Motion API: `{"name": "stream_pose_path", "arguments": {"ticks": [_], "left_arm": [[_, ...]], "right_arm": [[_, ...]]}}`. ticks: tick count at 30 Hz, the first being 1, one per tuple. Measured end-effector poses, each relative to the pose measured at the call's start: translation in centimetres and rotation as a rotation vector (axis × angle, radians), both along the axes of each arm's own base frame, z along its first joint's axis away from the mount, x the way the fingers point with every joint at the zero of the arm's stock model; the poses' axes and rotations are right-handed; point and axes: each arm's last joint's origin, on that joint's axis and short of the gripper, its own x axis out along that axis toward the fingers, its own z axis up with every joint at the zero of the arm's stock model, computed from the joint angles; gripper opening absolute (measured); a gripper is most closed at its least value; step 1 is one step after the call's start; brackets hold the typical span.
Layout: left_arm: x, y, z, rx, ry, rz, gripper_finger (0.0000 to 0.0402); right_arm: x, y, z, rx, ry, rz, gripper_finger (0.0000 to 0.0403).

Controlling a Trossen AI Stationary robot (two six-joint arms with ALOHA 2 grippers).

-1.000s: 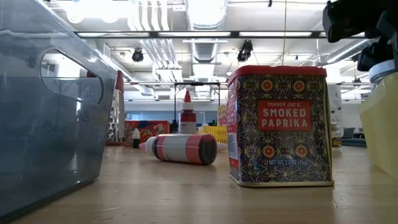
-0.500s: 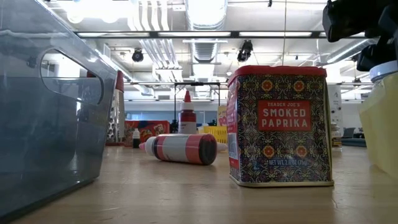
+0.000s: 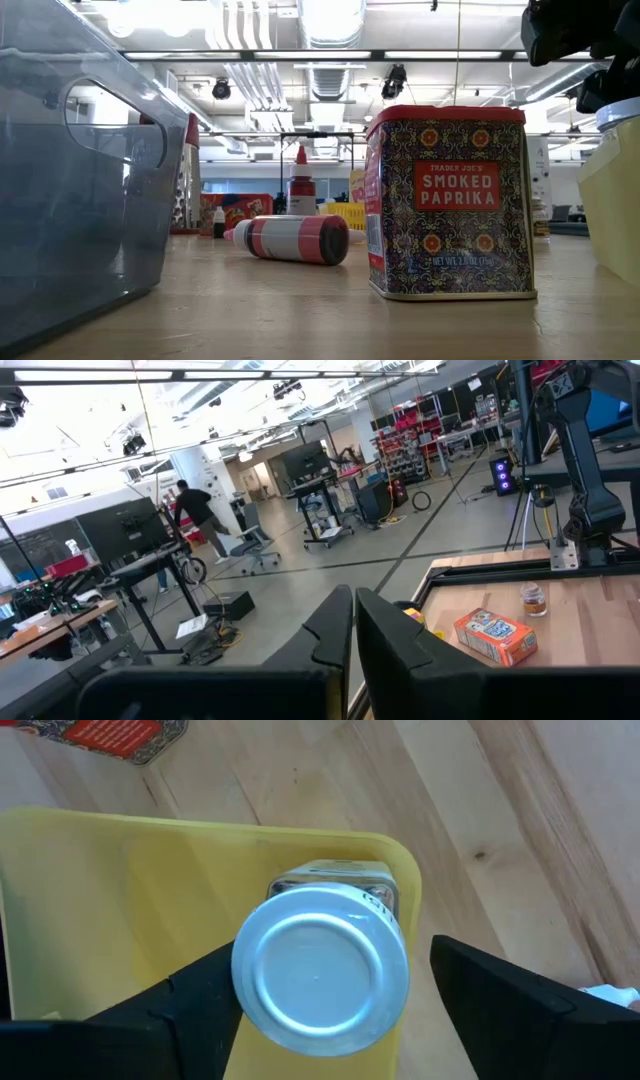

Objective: Pick & Place Kitchen Items
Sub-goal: Put the white seasoning bottle into the bottom yellow bin, then put the small green food coloring bottle into the black bin

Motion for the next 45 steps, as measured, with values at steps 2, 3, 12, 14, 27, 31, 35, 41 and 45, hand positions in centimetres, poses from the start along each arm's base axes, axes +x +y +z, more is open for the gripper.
{"name": "stream_pose_path", "arguments": {"ticks": [2,3,12,14,27,31,35,41,45], "left_arm": [[0.0,0.0,0.0,0.000,0.000,0.000,0.0023],[0.0,0.0,0.0,0.000,0.000,0.000,0.0023],[0.0,0.0,0.0,0.000,0.000,0.000,0.0023],[0.0,0.0,0.0,0.000,0.000,0.001,0.0023],[0.0,0.0,0.0,0.000,0.000,0.001,0.0023],[0.0,0.0,0.0,0.000,0.000,0.001,0.0023],[0.0,0.0,0.0,0.000,0.000,0.001,0.0023],[0.0,0.0,0.0,0.000,0.000,0.000,0.0023],[0.0,0.0,0.0,0.000,0.000,0.000,0.0023]], "right_arm": [[-0.1,0.0,0.2,0.001,-0.002,0.002,0.0287],[0.0,0.0,0.4,0.002,-0.006,0.004,0.0282],[0.3,0.0,5.0,-0.076,-0.026,0.022,0.0248],[0.3,-0.2,6.3,-0.115,-0.034,0.018,0.0241],[0.4,-0.8,14.9,-0.261,-0.262,0.060,0.0208],[0.3,-1.0,16.6,-0.284,-0.317,0.085,0.0197],[-0.1,-1.3,17.8,-0.297,-0.346,0.091,0.0184],[-0.9,-2.0,18.6,-0.386,-0.342,0.073,0.0161],[-1.3,-2.5,18.9,-0.462,-0.340,0.058,0.0144]]}}
